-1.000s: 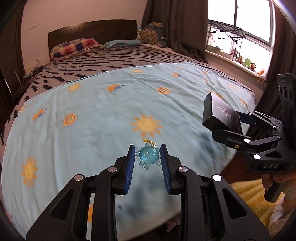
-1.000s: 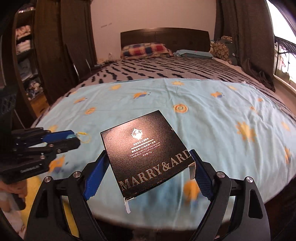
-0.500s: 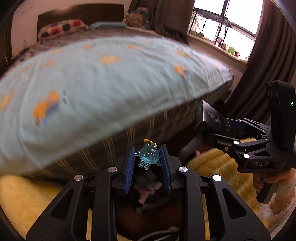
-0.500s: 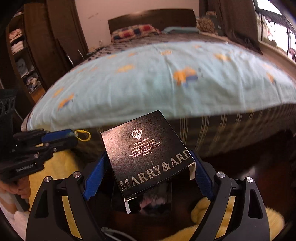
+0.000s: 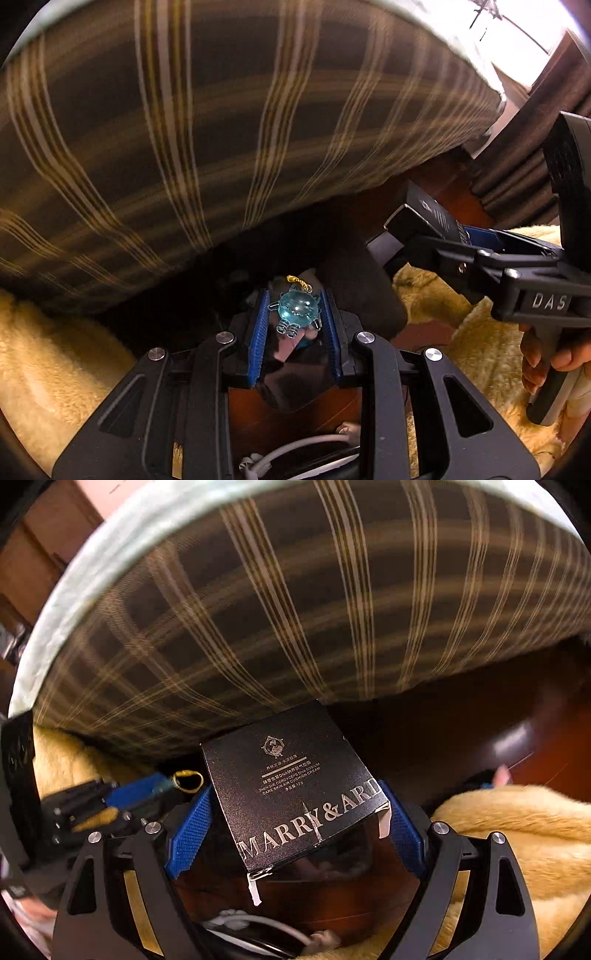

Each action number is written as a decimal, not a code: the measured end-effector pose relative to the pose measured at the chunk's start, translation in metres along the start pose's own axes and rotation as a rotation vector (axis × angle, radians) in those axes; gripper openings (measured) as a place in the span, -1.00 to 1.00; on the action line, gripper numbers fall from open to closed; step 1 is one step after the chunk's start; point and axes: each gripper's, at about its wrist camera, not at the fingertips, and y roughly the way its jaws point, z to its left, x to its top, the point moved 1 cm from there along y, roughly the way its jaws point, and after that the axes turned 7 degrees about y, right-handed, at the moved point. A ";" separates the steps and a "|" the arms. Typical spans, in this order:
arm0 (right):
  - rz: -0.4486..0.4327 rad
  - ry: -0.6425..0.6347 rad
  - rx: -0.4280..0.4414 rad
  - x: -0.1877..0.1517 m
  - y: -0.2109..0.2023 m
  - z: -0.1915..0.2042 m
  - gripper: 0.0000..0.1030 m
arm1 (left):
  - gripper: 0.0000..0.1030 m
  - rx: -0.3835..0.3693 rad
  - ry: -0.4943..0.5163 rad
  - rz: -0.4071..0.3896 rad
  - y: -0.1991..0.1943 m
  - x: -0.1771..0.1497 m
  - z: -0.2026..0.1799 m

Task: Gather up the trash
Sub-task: 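Lower the black box and keychain into the bin and open both tools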

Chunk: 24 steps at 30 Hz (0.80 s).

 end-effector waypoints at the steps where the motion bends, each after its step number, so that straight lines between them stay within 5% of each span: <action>1: 0.003 -0.006 -0.011 0.001 0.005 0.001 0.68 | -0.49 -0.005 -0.006 0.012 0.004 0.000 0.002; 9: 0.030 -0.001 -0.054 -0.002 0.025 0.003 0.70 | -0.49 -0.012 0.002 0.072 0.030 0.002 -0.001; 13: 0.011 0.014 -0.046 0.000 0.020 0.002 0.86 | -0.14 -0.005 -0.019 0.068 0.029 0.000 0.003; 19: -0.031 0.036 -0.028 0.002 0.004 0.000 0.88 | 0.10 0.019 -0.033 0.047 0.014 -0.002 0.013; 24: -0.156 0.025 -0.031 0.009 -0.043 0.006 0.93 | 0.47 0.100 0.016 -0.058 -0.031 0.007 0.007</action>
